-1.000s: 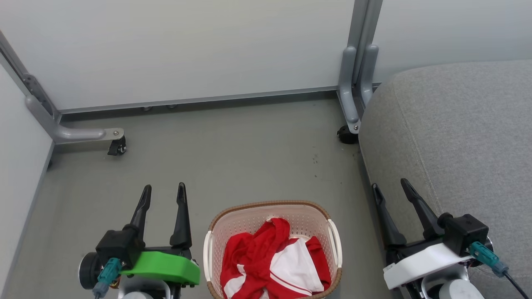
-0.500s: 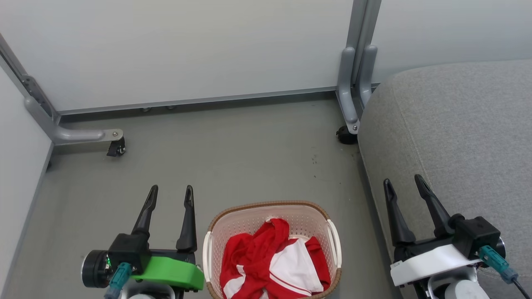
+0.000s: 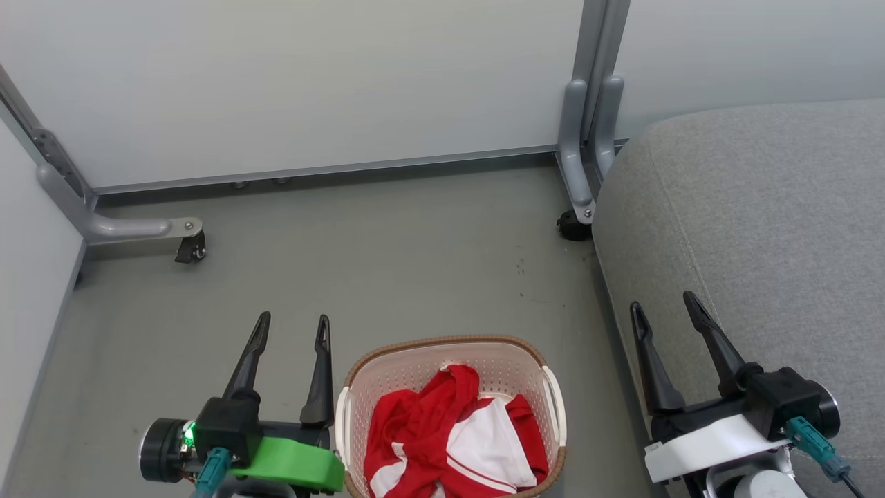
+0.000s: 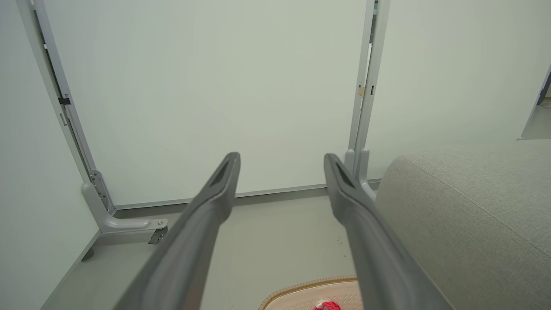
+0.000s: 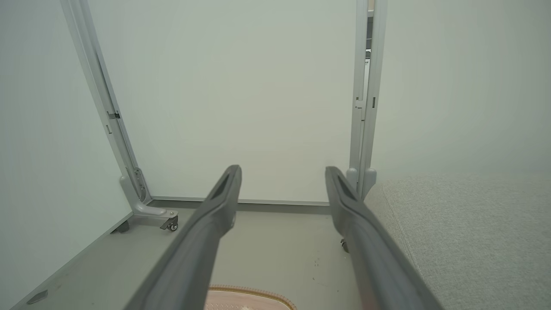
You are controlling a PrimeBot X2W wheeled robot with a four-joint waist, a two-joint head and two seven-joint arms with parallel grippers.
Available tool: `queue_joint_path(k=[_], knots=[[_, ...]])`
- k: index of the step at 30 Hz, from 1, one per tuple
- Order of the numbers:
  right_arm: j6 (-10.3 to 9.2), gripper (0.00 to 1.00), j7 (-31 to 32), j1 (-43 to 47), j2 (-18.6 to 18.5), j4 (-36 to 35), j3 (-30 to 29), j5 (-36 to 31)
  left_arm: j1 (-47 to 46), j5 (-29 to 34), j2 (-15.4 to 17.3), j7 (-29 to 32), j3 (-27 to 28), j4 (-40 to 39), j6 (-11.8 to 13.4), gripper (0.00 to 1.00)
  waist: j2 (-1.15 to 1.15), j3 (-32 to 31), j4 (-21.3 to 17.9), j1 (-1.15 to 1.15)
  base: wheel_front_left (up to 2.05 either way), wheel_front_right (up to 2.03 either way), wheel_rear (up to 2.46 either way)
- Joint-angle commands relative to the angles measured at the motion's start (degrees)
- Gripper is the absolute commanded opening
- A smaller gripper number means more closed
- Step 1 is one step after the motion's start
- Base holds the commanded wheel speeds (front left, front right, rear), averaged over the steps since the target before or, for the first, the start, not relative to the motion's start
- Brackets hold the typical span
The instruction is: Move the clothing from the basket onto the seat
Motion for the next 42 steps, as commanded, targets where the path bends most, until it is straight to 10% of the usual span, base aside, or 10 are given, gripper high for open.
queue_joint_path(k=[1,19,42], knots=[[0.0,1.0,-0.19,0.48,-0.23,-0.39,0.1,-0.34,0.44,-0.43,0.37,-0.06,-0.13,-0.07,0.28,1.0,0.0,0.07,-0.06,0.0,0.0,0.0,0.0],[0.0,1.0,-0.19,0.09,-0.61,-1.09,-0.11,0.11,-1.14,-0.71,0.36,-0.06,-1.24,0.41,0.23,1.0,0.0,4.21,0.3,0.0,0.0,0.0,0.0],[0.0,1.0,-0.19,-16.32,-4.41,-5.86,-3.09,-0.98,-23.17,7.3,0.89,-0.05,-13.02,15.12,-5.48,1.0,0.0,31.37,-2.76,0.0,0.0,0.0,0.0]])
